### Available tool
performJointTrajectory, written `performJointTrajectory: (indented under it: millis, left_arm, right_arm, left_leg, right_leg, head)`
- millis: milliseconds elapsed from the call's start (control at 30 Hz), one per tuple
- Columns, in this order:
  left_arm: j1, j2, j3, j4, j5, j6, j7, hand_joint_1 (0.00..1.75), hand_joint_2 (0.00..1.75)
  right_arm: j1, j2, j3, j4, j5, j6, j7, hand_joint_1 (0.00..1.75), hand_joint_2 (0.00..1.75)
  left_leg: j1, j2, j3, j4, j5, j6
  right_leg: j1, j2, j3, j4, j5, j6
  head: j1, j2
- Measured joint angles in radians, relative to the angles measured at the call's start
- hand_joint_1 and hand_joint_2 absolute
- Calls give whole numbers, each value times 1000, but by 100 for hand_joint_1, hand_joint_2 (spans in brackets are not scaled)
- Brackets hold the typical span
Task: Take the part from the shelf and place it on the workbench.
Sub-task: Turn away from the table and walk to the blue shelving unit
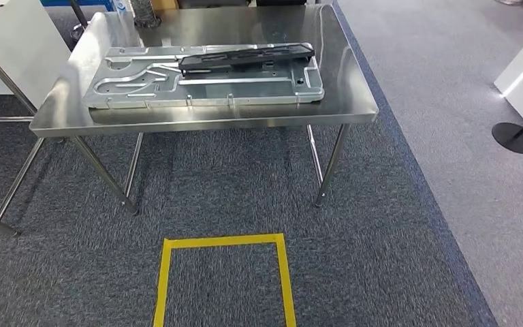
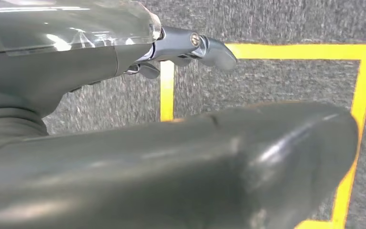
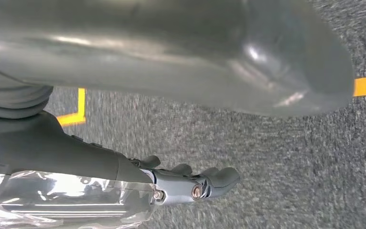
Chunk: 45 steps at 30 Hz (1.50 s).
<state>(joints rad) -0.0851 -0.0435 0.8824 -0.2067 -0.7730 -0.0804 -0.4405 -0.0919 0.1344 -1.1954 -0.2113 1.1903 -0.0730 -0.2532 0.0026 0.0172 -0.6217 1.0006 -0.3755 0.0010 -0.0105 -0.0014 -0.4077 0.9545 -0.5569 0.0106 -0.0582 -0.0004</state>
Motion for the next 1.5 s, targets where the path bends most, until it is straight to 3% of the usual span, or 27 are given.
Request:
performJointTrajectory:
  millis: [67, 133, 200, 233, 267, 300, 367, 433, 467, 533, 600, 700, 733, 800, 833, 900, 967, 1033, 1100, 1133, 1200, 1233, 1267, 1300, 1367, 1433, 1500]
  left_arm:
    - [3, 2, 0, 0, 1, 0, 0, 0, 0]
    - [7, 4, 0, 0, 2, 0, 0, 0, 0]
    - [8, 5, 0, 0, 5, 0, -3, 0, 0]
    - [9, 6, 1, 0, 7, 0, -4, 0, 0]
    - [10, 7, 1, 0, 8, 0, -4, 0, 0]
    - [12, 7, 2, 0, 9, 0, -2, 0, 0]
    - [13, 9, 5, 0, 10, 2, 6, 0, 0]
    - [12, 11, 9, 0, 13, 4, 15, 0, 0]
    - [12, 12, 12, 0, 15, 5, 18, 0, 0]
    - [15, 12, 19, 0, 19, 6, 21, 0, 0]
    - [15, 11, 25, 1, 21, 4, 19, 0, 0]
    - [14, 10, 29, 1, 20, 3, 16, 0, 0]
    - [15, 10, 30, 1, 19, 4, 15, 0, 0]
    - [15, 9, 32, 1, 18, 4, 15, 0, 0]
    - [14, 9, 33, 1, 17, 5, 15, 0, 0]
    - [14, 7, 33, 1, 15, 6, 17, 0, 0]
    - [13, 4, 34, 1, 11, 8, 20, 0, 0]
    - [13, 4, 34, 1, 7, 12, 24, 0, 0]
    - [14, 3, 35, 1, 4, 17, 26, 0, 0]
    - [15, 2, 35, 1, 2, 19, 26, 0, 0]
    - [17, 1, 35, 1, 0, 21, 27, 0, 0]
    - [17, 1, 36, 1, -1, 22, 28, 0, 0]
    - [18, 1, 37, 1, -1, 22, 30, 0, 0]
    - [18, 1, 37, 1, -2, 22, 31, 0, 0]
    - [17, 1, 39, 1, -2, 22, 34, 0, 0]
    - [16, 2, 41, 1, -3, 22, 35, 0, 0]
    - [16, 2, 42, 1, -4, 22, 36, 0, 0]
  right_arm:
    - [0, 1, 2, 3, 2, 0, 1, 0, 0]
    - [0, 1, 3, 5, 5, 0, 6, 0, 0]
    - [1, 1, 5, 5, 11, 1, 29, 0, 0]
    - [1, 1, 7, 5, 16, 1, 52, 0, 0]
    - [2, 2, 8, 6, 19, 1, 79, 0, 0]
    - [3, 2, 10, 6, 22, 0, 109, 0, 0]
    - [5, 2, 10, 7, 23, -3, 169, 0, 0]
    - [8, 4, 9, 8, 21, -5, 208, 0, 0]
    - [9, 5, 8, 8, 20, -6, 217, 0, 0]
    - [13, 4, 5, 8, 17, -7, 221, 0, 0]
    - [17, 2, 4, 8, 15, -5, 208, 0, 0]
    - [19, 0, 3, 9, 11, 3, 163, 0, 0]
    - [19, 0, 3, 9, 10, 5, 149, 0, 0]
    - [19, -1, 3, 9, 9, 8, 132, 0, 0]
    - [18, -1, 3, 9, 8, 9, 128, 0, 0]
    - [15, -3, 3, 9, 6, 9, 126, 0, 0]
    - [11, -5, 2, 9, 0, 14, 126, 0, 0]
    - [11, -5, -3, 9, -10, 26, 123, 0, 0]
    - [13, -5, -11, 10, -20, 36, 120, 0, 0]
    - [14, -5, -15, 10, -25, 40, 121, 0, 0]
    - [17, -5, -23, 10, -33, 46, 126, 0, 0]
    - [19, -5, -26, 10, -36, 49, 130, 0, 0]
    - [20, -5, -30, 10, -38, 50, 134, 0, 44]
    - [21, -5, -32, 11, -40, 51, 140, 0, 87]
    - [22, -4, -36, 11, -41, 53, 148, 0, 175]
    - [22, -4, -37, 12, -41, 55, 152, 0, 175]
    - [21, -4, -37, 12, -41, 59, 149, 0, 175]
  left_leg:
    - [5, -3, -11, 12, -13, -11]
    - [9, -7, -35, 84, -102, -20]
    - [10, -8, -60, 211, -200, -26]
    - [10, -8, -62, 263, -216, -27]
    - [9, -8, -52, 289, -206, -27]
    - [9, -8, -25, 279, -179, -25]
    - [8, -9, 75, 166, -138, -16]
    - [4, -11, 170, 23, -156, -5]
    - [1, -12, 192, -18, -169, 1]
    - [-1, -10, 186, -35, -162, 13]
    - [1, -6, 166, -39, -137, 29]
    - [1, -3, 119, -39, -98, 41]
    - [0, -3, 103, -37, -86, 41]
    - [-2, -2, 67, -31, -62, 38]
    - [-2, -2, 50, -27, -53, 36]
    - [-4, -3, 21, -15, -37, 30]
    - [-6, -2, 7, -6, -22, 21]
    - [-4, 0, 2, -7, -7, 7]
    - [0, -3, -10, 14, -28, -4]
    - [2, -6, -25, 50, -62, -9]
    - [6, -8, -68, 180, -152, -19]
    - [7, -8, -85, 243, -179, -22]
    - [9, -8, -88, 279, -188, -25]
    - [10, -8, -71, 274, -177, -27]
    - [12, -8, 17, 150, -129, -25]
    - [10, -9, 94, 28, -104, -17]
    - [5, -10, 109, -4, -109, -4]
  right_leg:
    - [0, -5, -20, 4, 20, -17]
    - [-1, -9, -49, 3, 47, -32]
    - [3, -10, -84, 6, 72, -37]
    - [5, -10, -103, 10, 84, -37]
    - [7, -10, -123, 15, 95, -36]
    - [7, -10, -143, 22, 105, -35]
    - [8, -10, -176, 38, 121, -29]
    - [10, -10, -194, 50, 135, -20]
    - [9, -11, -199, 52, 143, -14]
    - [8, -11, -204, 50, 159, -1]
    - [6, -7, -219, 77, 120, 10]
    - [3, -3, -264, 241, -29, 20]
    - [2, -3, -272, 298, -51, 22]
    - [1, -3, -247, 332, -23, 23]
    - [1, -3, -209, 297, 9, 19]
    - [5, -4, -88, 146, 30, 6]
    - [11, -5, 1, 16, 2, -6]
    - [13, -6, 12, -18, -3, -17]
    - [10, -9, 1, -22, 16, -31]
    - [8, -10, -6, -24, 26, -36]
    - [8, -11, -27, -21, 40, -40]
    - [8, -11, -37, -18, 46, -40]
    - [8, -11, -47, -15, 51, -38]
    - [7, -11, -55, -10, 54, -36]
    - [6, -10, -66, 2, 55, -31]
    - [7, -10, -76, 14, 54, -22]
    - [8, -10, -82, 21, 54, -11]
  head:
    - [0, 0]
    - [0, 0]
    - [0, 0]
    - [0, 0]
    - [0, 0]
    - [0, 0]
    - [0, 0]
    - [0, 0]
    - [0, 0]
    - [0, 0]
    - [0, 0]
    - [0, 0]
    - [0, 0]
    - [0, 0]
    - [0, 0]
    - [0, 0]
    - [0, 0]
    - [0, 0]
    - [0, 0]
    - [0, 0]
    - [0, 0]
    - [0, 0]
    - [0, 0]
    - [0, 0]
    - [0, 0]
    - [0, 0]
    - [0, 0]
